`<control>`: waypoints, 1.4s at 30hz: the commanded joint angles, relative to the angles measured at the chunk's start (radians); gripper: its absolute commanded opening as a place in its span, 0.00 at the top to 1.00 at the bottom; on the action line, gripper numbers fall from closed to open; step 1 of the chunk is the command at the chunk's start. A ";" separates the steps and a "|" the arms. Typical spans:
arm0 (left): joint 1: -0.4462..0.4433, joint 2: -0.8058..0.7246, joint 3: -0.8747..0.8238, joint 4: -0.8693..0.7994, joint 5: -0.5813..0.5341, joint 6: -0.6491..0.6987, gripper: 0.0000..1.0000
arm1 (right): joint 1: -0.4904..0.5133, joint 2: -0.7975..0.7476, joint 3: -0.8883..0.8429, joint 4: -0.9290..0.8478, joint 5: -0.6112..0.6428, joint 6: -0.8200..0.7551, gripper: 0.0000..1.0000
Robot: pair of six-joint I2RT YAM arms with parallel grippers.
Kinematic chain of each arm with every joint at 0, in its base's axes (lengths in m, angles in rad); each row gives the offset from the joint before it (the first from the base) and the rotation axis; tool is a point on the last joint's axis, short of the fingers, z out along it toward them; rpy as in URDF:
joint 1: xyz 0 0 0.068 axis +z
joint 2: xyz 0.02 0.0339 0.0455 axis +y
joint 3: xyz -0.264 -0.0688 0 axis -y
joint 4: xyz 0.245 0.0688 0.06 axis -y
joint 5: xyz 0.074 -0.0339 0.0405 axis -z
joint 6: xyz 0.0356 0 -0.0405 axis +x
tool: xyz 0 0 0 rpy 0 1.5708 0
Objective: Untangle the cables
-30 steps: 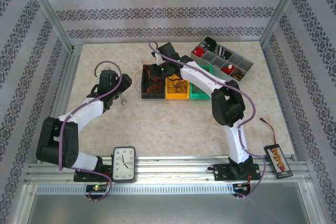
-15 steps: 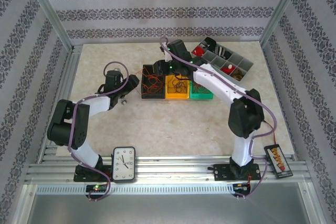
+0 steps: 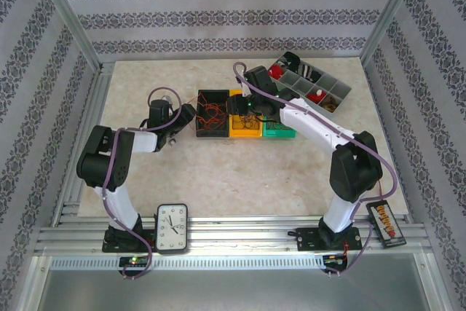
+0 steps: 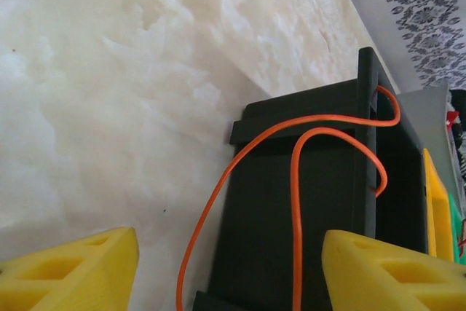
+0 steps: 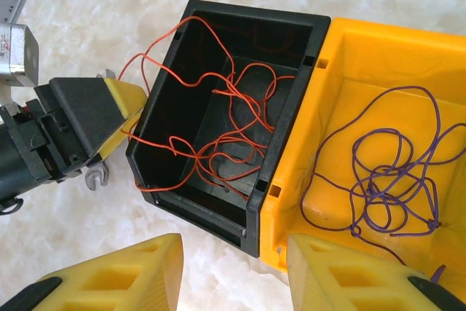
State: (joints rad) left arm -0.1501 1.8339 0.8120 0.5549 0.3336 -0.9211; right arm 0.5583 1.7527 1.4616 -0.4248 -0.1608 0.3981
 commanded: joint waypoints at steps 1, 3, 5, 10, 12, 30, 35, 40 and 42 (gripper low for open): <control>0.012 0.026 0.006 0.094 0.013 -0.023 0.43 | -0.005 -0.047 -0.012 0.001 0.014 0.021 0.57; 0.009 0.032 0.017 0.088 0.021 -0.017 0.53 | -0.005 -0.048 -0.015 0.003 0.015 0.025 0.57; 0.011 0.025 0.020 0.081 0.025 -0.016 0.69 | -0.005 -0.051 -0.017 0.003 0.015 0.025 0.57; 0.009 -0.045 0.015 0.031 -0.002 0.016 1.00 | -0.004 -0.055 -0.023 0.006 0.010 0.030 0.57; 0.010 -0.086 0.022 -0.008 -0.010 0.045 1.00 | -0.004 -0.055 -0.024 0.006 0.004 0.031 0.57; -0.224 -0.043 0.408 -0.542 -0.182 0.364 1.00 | -0.015 -0.071 -0.065 0.014 0.013 0.029 0.57; -0.238 0.018 0.512 -0.731 -0.298 0.368 1.00 | -0.027 -0.104 -0.108 0.017 0.021 0.029 0.57; -0.238 -0.024 0.497 -0.821 -0.380 0.378 1.00 | -0.042 -0.138 -0.150 0.022 0.030 0.026 0.57; -0.237 -0.043 0.495 -0.863 -0.384 0.375 1.00 | -0.048 -0.145 -0.162 0.027 0.031 0.035 0.57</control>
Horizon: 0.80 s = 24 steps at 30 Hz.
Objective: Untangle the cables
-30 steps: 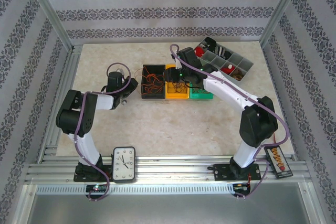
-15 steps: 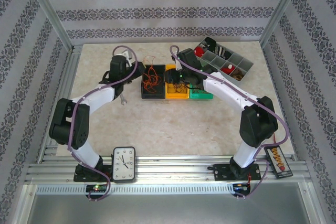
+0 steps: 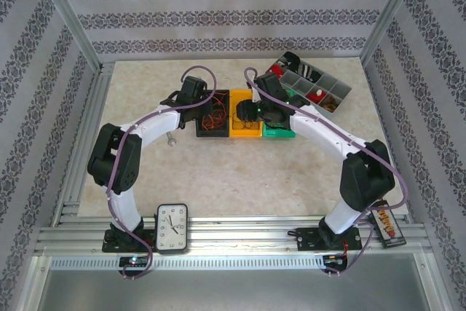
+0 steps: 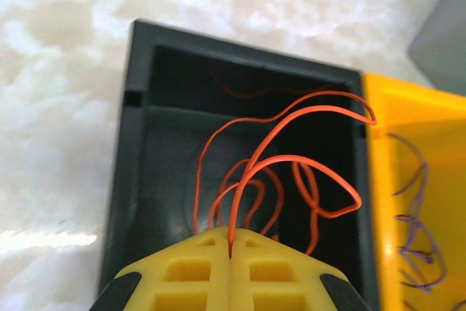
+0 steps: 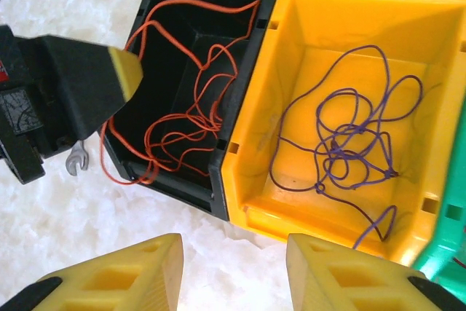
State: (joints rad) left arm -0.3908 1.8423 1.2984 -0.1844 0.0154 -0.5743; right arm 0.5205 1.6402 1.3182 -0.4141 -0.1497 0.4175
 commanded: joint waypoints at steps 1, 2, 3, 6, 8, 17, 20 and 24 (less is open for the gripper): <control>0.004 -0.059 0.010 -0.145 -0.056 0.025 1.00 | -0.013 -0.033 -0.023 0.019 0.018 0.017 0.57; 0.004 -0.065 0.009 -0.164 -0.042 0.022 1.00 | -0.014 -0.031 -0.024 0.021 0.017 0.019 0.57; 0.004 -0.072 0.010 -0.184 -0.027 0.016 1.00 | -0.014 -0.028 -0.025 0.021 0.015 0.021 0.57; 0.004 -0.068 0.034 -0.253 -0.007 0.002 1.00 | -0.014 -0.021 -0.025 0.029 0.012 0.027 0.57; 0.004 -0.046 0.065 -0.278 0.005 -0.001 1.00 | -0.014 -0.018 -0.026 0.036 0.012 0.034 0.57; -0.005 0.198 0.359 -0.406 -0.006 0.022 1.00 | -0.020 -0.035 -0.040 0.033 0.030 0.037 0.57; -0.007 0.294 0.465 -0.465 -0.029 0.029 1.00 | -0.026 -0.053 -0.060 0.032 0.035 0.038 0.57; -0.010 0.358 0.517 -0.457 -0.065 0.024 1.00 | -0.033 -0.079 -0.087 0.032 0.039 0.041 0.57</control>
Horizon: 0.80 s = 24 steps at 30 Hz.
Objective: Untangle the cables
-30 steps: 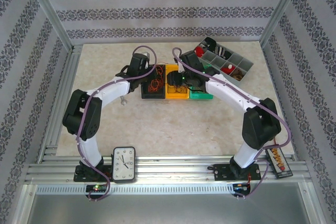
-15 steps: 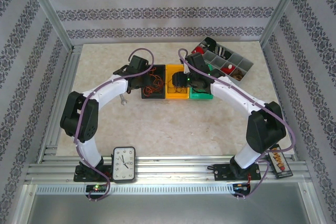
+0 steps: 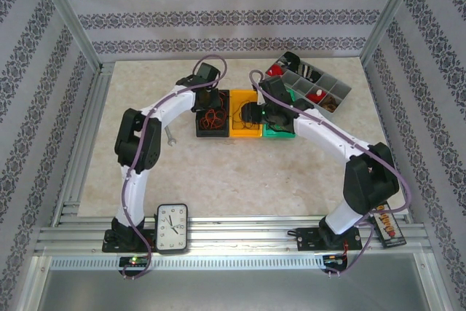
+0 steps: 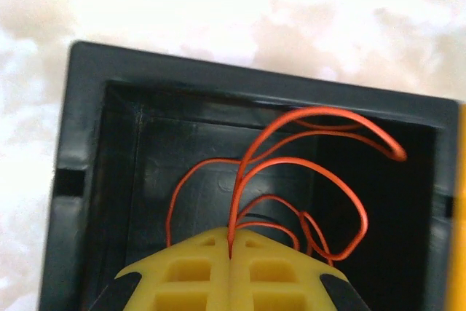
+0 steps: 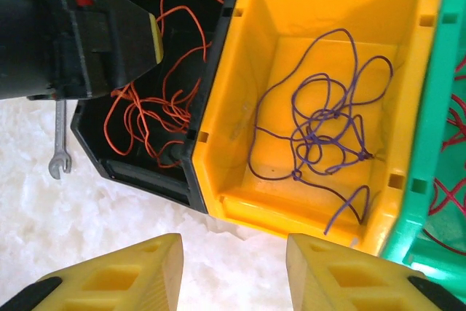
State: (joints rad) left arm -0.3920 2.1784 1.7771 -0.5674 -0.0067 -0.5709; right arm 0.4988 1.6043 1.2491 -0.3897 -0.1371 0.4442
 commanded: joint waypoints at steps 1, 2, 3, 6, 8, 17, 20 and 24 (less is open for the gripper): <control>-0.013 0.027 0.038 -0.055 -0.050 0.017 1.00 | -0.012 -0.048 -0.024 0.008 0.028 0.015 0.57; -0.016 0.030 0.035 -0.037 -0.050 0.017 1.00 | -0.013 -0.053 -0.029 0.010 0.030 0.017 0.57; -0.019 0.036 0.034 -0.021 -0.047 0.016 1.00 | -0.013 -0.056 -0.034 0.009 0.032 0.019 0.57; -0.025 0.047 0.039 0.009 -0.030 0.005 1.00 | -0.016 -0.065 -0.043 0.013 0.040 0.023 0.57; -0.025 0.045 0.045 0.017 -0.023 -0.007 0.89 | -0.020 -0.069 -0.045 0.014 0.042 0.027 0.57; -0.028 -0.043 0.088 0.040 -0.082 0.023 0.54 | -0.032 -0.076 -0.039 0.023 0.036 0.028 0.57; -0.028 -0.078 0.091 0.051 -0.124 0.052 0.50 | -0.034 -0.080 -0.043 0.026 0.041 0.033 0.57; -0.028 -0.161 0.055 0.106 -0.186 0.092 0.45 | -0.047 -0.109 -0.062 0.027 0.090 0.037 0.57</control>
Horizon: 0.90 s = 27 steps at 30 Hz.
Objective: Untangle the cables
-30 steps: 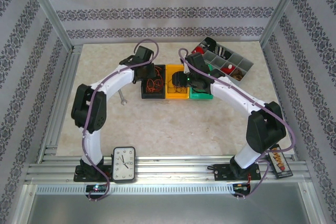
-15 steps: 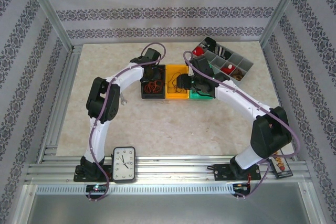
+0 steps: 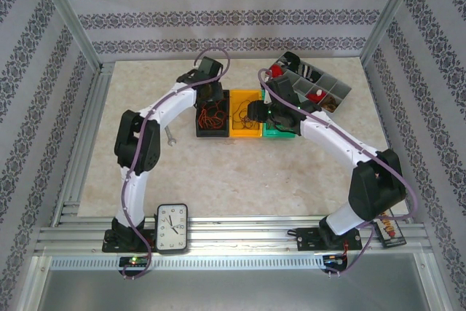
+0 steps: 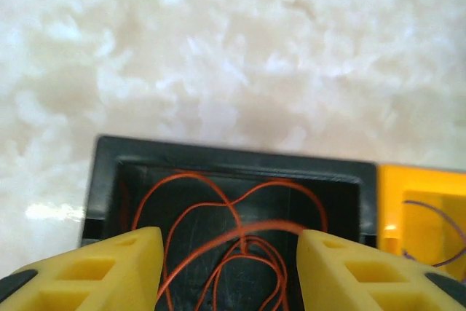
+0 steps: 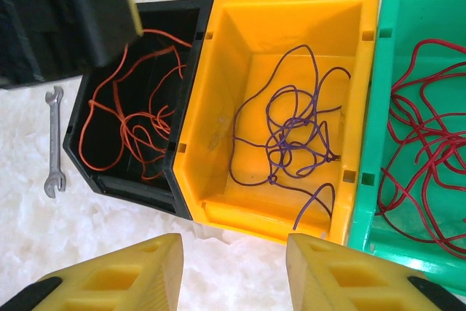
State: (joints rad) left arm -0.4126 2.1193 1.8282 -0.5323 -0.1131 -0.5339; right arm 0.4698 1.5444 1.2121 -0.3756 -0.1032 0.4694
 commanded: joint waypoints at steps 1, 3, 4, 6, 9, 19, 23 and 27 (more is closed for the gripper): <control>-0.008 -0.141 -0.033 0.111 -0.107 0.068 0.40 | -0.029 -0.064 -0.035 0.013 0.083 0.014 0.57; -0.007 -0.230 -0.140 0.214 -0.162 0.100 0.33 | -0.063 -0.101 -0.067 0.015 0.132 0.031 0.57; -0.005 -0.280 -0.218 0.284 -0.195 0.118 0.29 | -0.089 -0.131 -0.093 0.020 0.156 0.043 0.56; 0.002 -0.403 -0.378 0.407 -0.267 0.139 0.13 | -0.145 -0.193 -0.151 0.037 0.213 0.057 0.55; 0.031 -0.582 -0.636 0.545 -0.381 0.160 0.00 | -0.231 -0.304 -0.273 0.081 0.354 0.030 0.48; 0.139 -0.877 -1.212 0.663 -0.604 0.354 0.00 | -0.376 -0.358 -0.678 0.560 0.560 -0.355 0.32; 0.174 -0.843 -1.371 0.944 -0.581 0.468 0.00 | -0.396 -0.304 -0.829 0.953 0.482 -0.369 0.02; 0.212 -0.753 -1.384 1.056 -0.363 0.523 0.00 | -0.413 -0.197 -0.812 1.081 0.380 -0.409 0.02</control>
State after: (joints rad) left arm -0.2195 1.3338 0.4267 0.3153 -0.6041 -0.1123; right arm 0.0669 1.3159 0.3828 0.4522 0.3553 0.1146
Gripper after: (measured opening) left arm 0.994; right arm 0.979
